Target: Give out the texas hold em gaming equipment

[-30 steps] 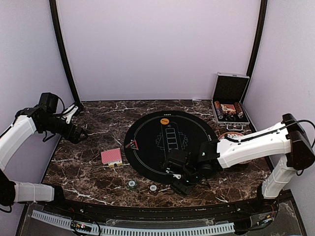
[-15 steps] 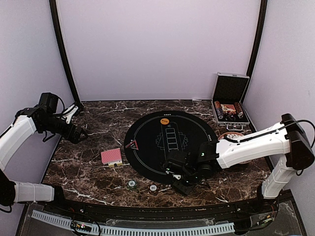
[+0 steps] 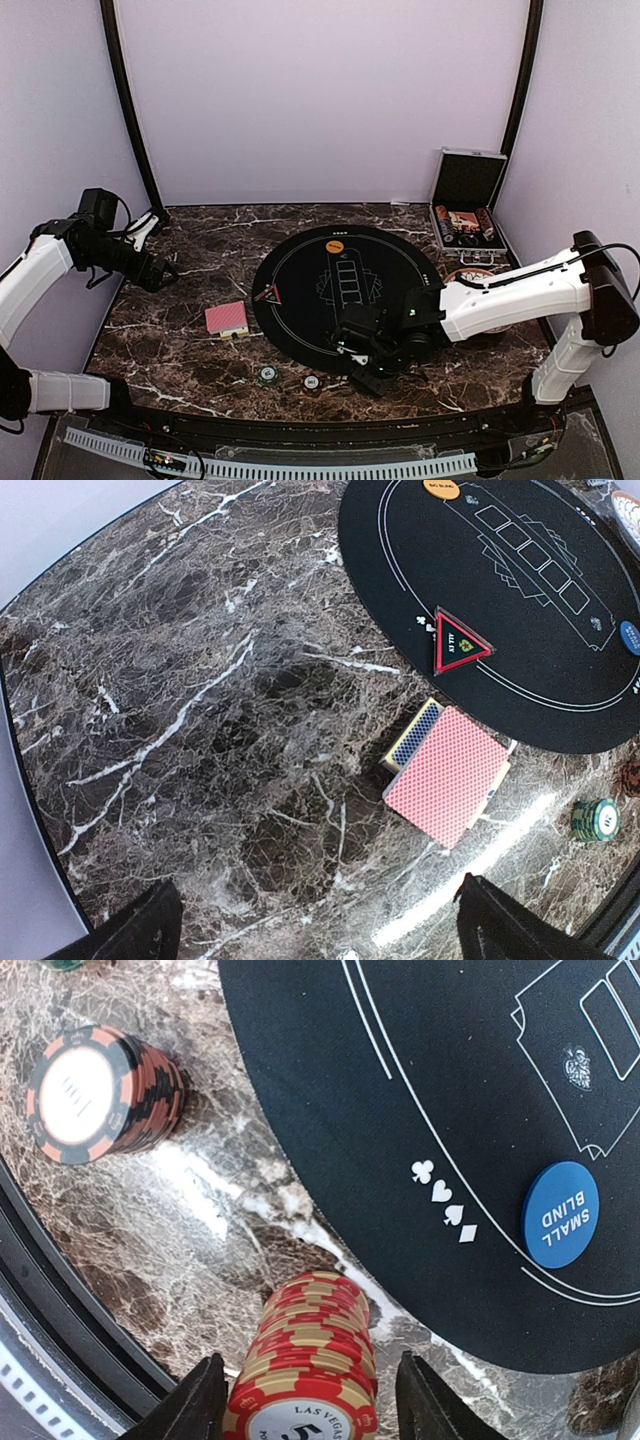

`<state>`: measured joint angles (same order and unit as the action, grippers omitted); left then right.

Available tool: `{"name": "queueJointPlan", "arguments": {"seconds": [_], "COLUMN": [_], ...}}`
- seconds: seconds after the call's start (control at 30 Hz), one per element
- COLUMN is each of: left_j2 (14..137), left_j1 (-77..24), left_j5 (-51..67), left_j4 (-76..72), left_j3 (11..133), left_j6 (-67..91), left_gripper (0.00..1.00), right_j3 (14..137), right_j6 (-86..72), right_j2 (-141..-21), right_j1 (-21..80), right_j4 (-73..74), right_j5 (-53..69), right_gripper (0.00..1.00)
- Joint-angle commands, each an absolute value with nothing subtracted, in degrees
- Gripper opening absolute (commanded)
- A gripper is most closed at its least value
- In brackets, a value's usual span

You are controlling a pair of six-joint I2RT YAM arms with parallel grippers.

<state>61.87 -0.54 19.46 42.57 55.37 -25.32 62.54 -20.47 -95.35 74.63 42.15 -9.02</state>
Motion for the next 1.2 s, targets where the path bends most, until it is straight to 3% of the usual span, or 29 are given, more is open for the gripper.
{"name": "queueJointPlan", "arguments": {"seconds": [0.0, 0.23, 0.47, 0.73, 0.93, 1.17], "left_j2": [60.5, 60.5, 60.3, 60.3, 60.5, 60.4], "left_j1": [-0.5, -0.5, -0.5, -0.5, -0.5, -0.5], "left_j5": [20.0, 20.1, 20.0, 20.1, 20.4, 20.0], "left_j4": [44.2, 44.2, 44.5, 44.4, 44.3, 44.6], "left_j3": [56.3, 56.4, 56.5, 56.6, 56.6, 56.6], "left_j6": [-26.0, -26.0, -26.2, -26.2, -26.1, -26.4], "left_gripper": [0.99, 0.99, 0.99, 0.99, 0.99, 0.99], "right_j3": [64.3, 64.1, 62.9, 64.7, 69.3, 79.1], "right_j6": [-20.8, -20.9, -21.0, -20.8, -20.1, -18.6], "right_j2": [-93.5, -93.6, -93.9, -92.7, -92.2, -93.1], "right_j1": [75.1, 75.1, 75.1, 75.1, 75.1, 68.8], "right_j4": [42.7, 42.7, 42.0, 43.5, 47.0, 49.5], "right_j5": [-9.3, -9.3, -8.5, -9.4, -11.3, -14.5], "right_gripper": [0.56, 0.44, 0.48, 0.23, 0.14, 0.12]}}
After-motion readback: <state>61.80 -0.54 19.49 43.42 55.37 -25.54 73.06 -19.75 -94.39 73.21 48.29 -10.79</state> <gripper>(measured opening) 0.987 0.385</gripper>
